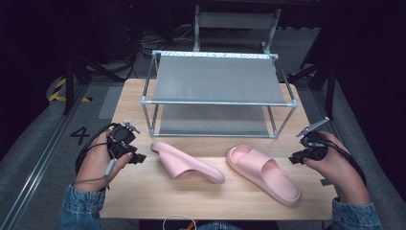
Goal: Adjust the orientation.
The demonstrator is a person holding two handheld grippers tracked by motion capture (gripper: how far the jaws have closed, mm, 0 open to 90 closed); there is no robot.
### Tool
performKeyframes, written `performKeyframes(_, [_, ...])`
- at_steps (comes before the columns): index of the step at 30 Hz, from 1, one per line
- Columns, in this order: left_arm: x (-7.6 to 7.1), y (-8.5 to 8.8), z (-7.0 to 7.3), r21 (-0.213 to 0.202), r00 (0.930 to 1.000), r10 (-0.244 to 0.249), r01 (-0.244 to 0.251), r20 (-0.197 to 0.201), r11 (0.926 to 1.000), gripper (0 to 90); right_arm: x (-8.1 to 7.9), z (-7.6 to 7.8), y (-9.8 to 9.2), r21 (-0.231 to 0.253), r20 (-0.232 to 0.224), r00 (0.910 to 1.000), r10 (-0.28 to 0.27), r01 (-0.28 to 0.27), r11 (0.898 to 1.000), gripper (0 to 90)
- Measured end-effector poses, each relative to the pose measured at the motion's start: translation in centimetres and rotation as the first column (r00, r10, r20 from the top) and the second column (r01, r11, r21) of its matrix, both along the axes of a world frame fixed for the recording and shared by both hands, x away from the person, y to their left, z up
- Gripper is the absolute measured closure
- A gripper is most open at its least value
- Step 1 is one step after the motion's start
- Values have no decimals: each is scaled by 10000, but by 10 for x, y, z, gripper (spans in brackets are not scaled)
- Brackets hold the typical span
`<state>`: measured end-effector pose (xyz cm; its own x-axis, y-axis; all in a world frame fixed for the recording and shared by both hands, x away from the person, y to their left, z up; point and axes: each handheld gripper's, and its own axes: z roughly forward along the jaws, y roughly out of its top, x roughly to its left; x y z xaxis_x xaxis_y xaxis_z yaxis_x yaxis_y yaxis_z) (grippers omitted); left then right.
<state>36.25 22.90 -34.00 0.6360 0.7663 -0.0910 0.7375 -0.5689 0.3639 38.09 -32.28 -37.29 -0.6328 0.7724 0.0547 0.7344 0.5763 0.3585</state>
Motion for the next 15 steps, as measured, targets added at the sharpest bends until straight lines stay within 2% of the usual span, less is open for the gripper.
performKeyframes(7, [1,-10,1,108,9990,-445,446,-85,9989,571,-2,-1,-3,-63,174,9998,-19,21,10000,713])
performKeyframes(12, [4,-18,2,41,9973,-708,709,-209,9975,632,-5,-3,-1,67,163,9997,154,-155,9999,706])
performKeyframes(15, [4,-27,4,23,9928,-1182,1182,-169,9930,653,-7,-4,-2,98,167,9998,144,-146,9998,701])
